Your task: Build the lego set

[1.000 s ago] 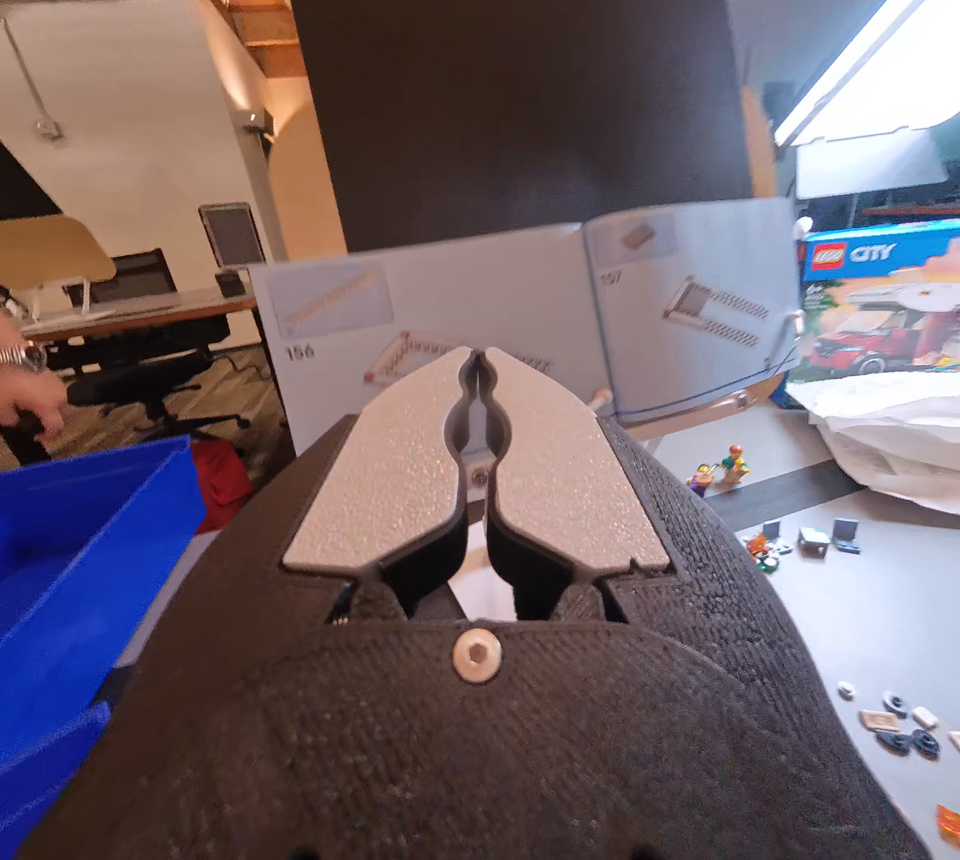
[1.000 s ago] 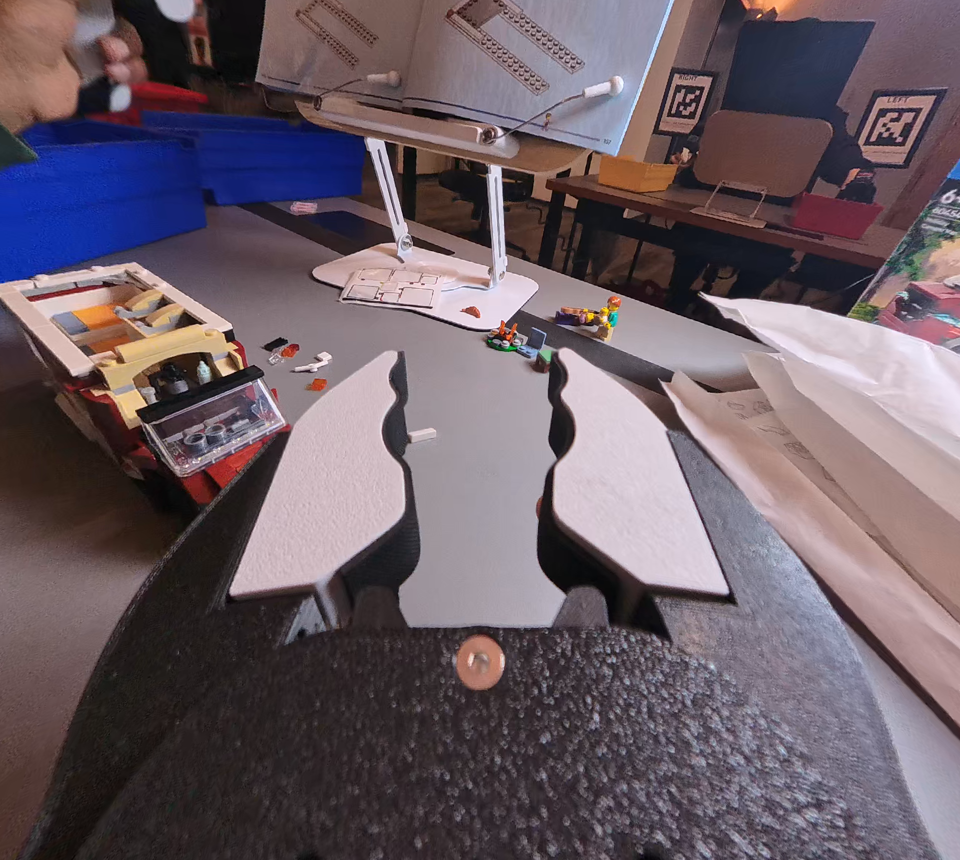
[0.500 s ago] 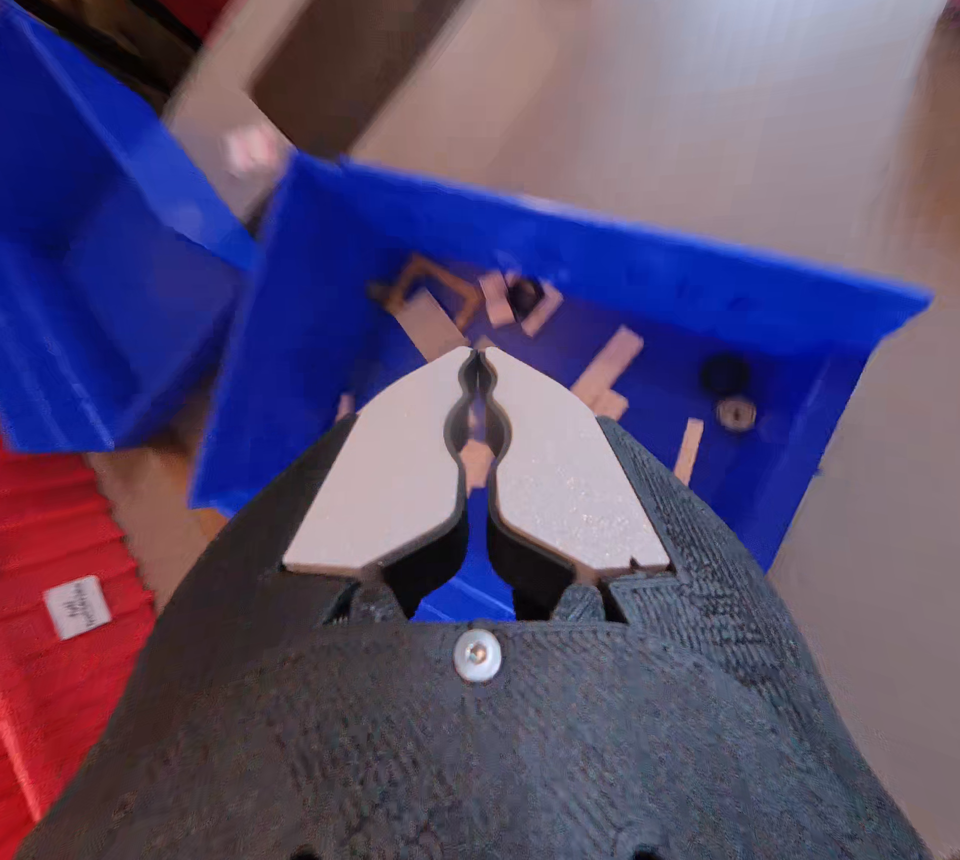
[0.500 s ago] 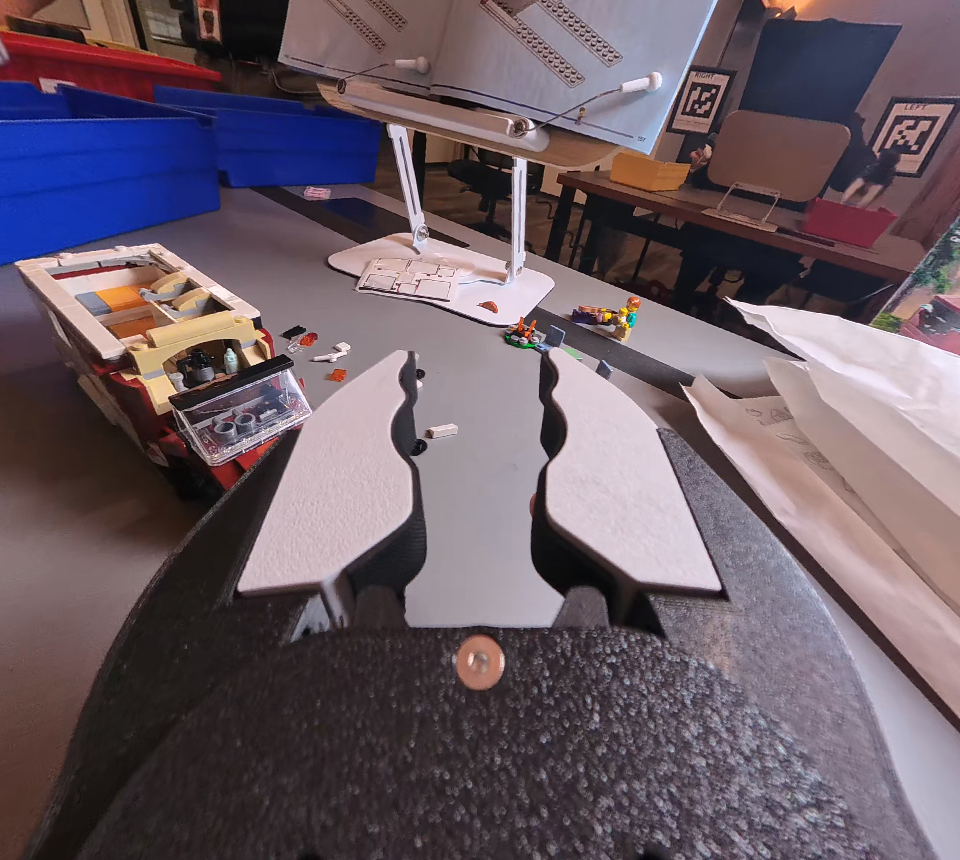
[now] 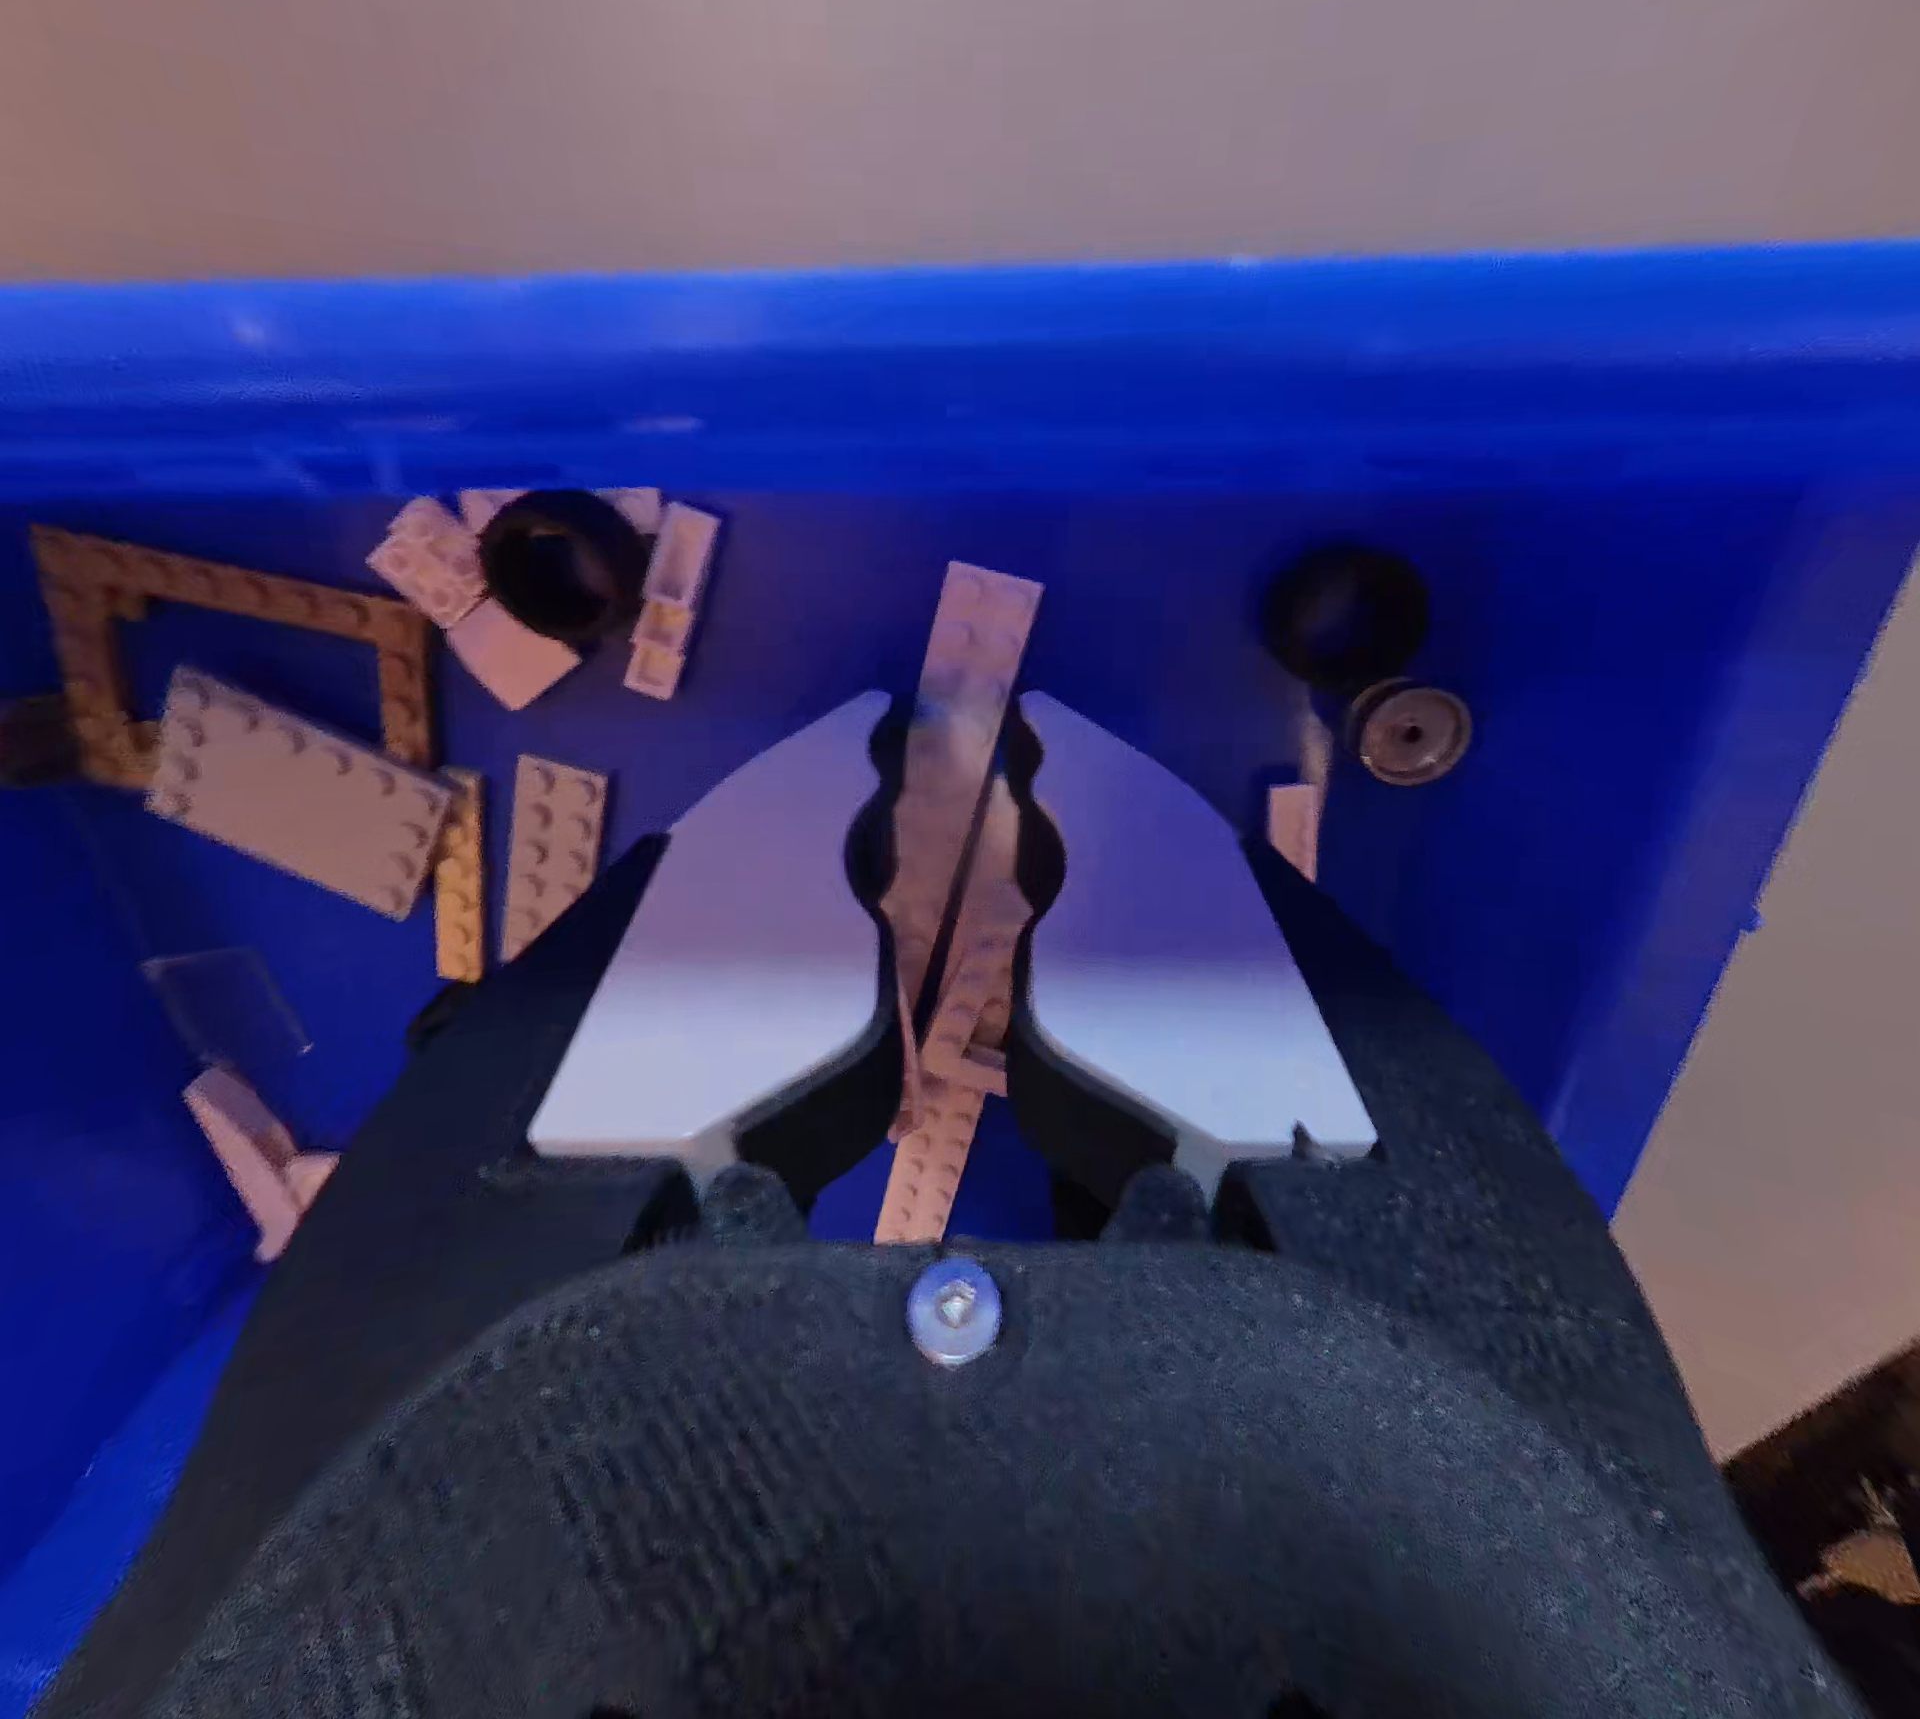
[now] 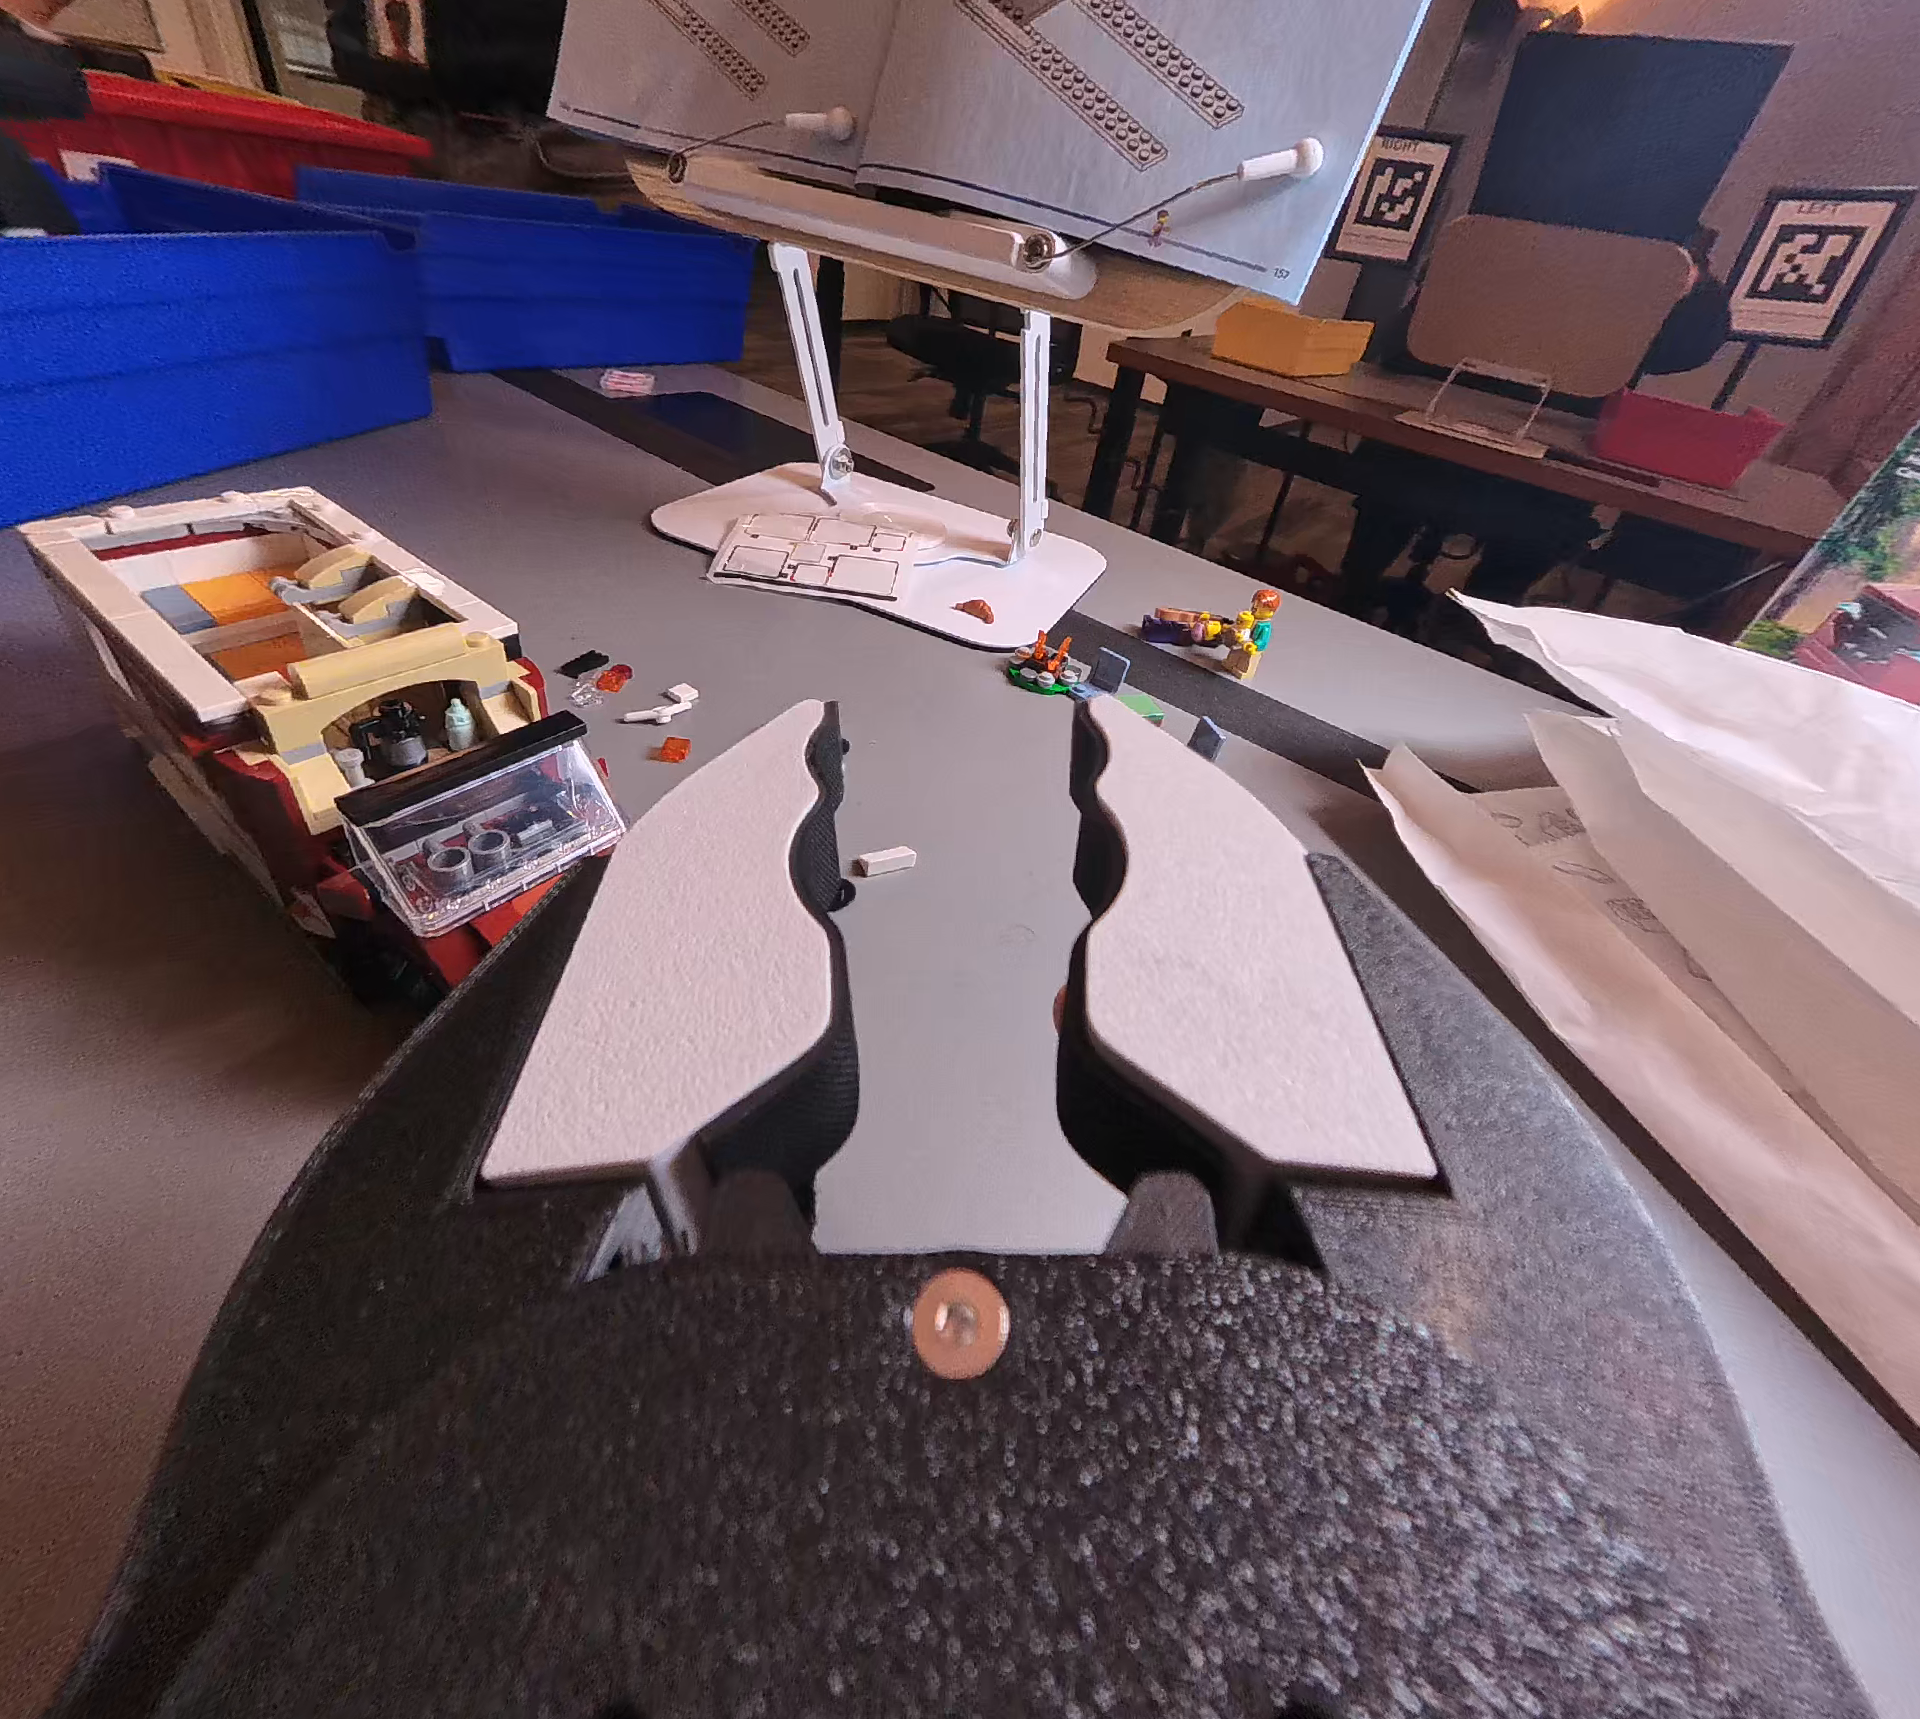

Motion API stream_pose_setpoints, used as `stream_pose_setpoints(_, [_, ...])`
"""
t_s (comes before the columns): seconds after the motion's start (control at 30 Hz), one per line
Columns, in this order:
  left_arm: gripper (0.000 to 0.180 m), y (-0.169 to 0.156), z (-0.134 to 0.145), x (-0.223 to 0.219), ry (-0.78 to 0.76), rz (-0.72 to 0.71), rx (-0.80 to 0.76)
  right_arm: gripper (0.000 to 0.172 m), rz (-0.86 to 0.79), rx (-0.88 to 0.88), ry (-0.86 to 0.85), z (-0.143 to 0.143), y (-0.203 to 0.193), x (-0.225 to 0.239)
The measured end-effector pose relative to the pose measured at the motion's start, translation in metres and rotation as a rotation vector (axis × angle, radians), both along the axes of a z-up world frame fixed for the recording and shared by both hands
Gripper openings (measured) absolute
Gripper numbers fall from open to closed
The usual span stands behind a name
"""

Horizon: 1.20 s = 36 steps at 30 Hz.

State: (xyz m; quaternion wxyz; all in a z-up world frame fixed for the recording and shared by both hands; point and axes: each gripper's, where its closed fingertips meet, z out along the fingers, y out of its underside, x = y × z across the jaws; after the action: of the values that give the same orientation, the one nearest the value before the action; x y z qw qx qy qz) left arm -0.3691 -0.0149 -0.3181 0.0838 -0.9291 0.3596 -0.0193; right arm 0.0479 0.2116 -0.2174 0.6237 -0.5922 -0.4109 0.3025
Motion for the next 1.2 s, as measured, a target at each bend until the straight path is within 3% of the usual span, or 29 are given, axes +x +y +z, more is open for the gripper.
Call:
stream_pose_setpoints(0.03, [0.017,0.000,0.000,0.001,-0.007,-0.010,-0.008,0.041,0.004,0.000,-0.001,0.000,0.000,0.000])
stream_pose_setpoints(0.17, [0.017,0.002,0.002,-0.010,0.069,-0.020,-0.010,0.041,0.013,0.011,-0.011,-0.001,-0.002,0.000])
stream_pose_setpoints(0.27, [0.017,0.010,0.033,-0.010,0.038,0.020,0.099,0.041,0.005,0.028,-0.015,0.000,-0.003,0.001])
stream_pose_setpoints(0.33, [0.017,0.021,0.077,-0.009,0.019,0.058,0.258,0.041,-0.002,0.036,-0.003,0.004,-0.003,0.002])
stream_pose_setpoints(0.43, [0.016,0.038,0.168,0.011,-0.084,0.138,0.582,0.041,-0.009,0.038,0.017,0.008,-0.002,0.004])
stream_pose_setpoints(0.53, [0.016,0.037,0.247,0.074,-0.341,0.129,0.804,0.041,0.001,0.042,0.027,0.011,-0.005,0.003])
stream_pose_setpoints(0.6, [0.016,0.030,0.272,0.133,-0.542,0.077,0.850,0.041,0.024,0.057,0.031,0.016,-0.011,0.001])
stream_pose_setpoints(0.73, [0.016,0.029,0.268,0.235,-0.902,0.049,0.874,0.041,0.243,0.029,0.041,0.030,-0.055,-0.019])
stream_pose_setpoints(0.87, [0.016,0.061,0.221,0.292,-1.162,0.201,0.816,0.041,0.562,-0.065,-0.017,0.045,-0.128,-0.041])
stream_pose_setpoints(0.93, [0.016,0.082,0.199,0.307,-1.255,0.315,0.766,0.041,0.628,-0.088,-0.062,0.051,-0.156,-0.049])
stream_pose_setpoints(1.07, [0.016,0.105,0.179,0.335,-1.362,0.428,0.681,0.038,0.439,-0.074,-0.194,0.041,-0.154,-0.065])
stream_pose_setpoints(1.2, [0.016,0.111,0.174,0.352,-1.400,0.465,0.634,0.010,0.284,-0.080,-0.224,0.031,-0.130,-0.064])
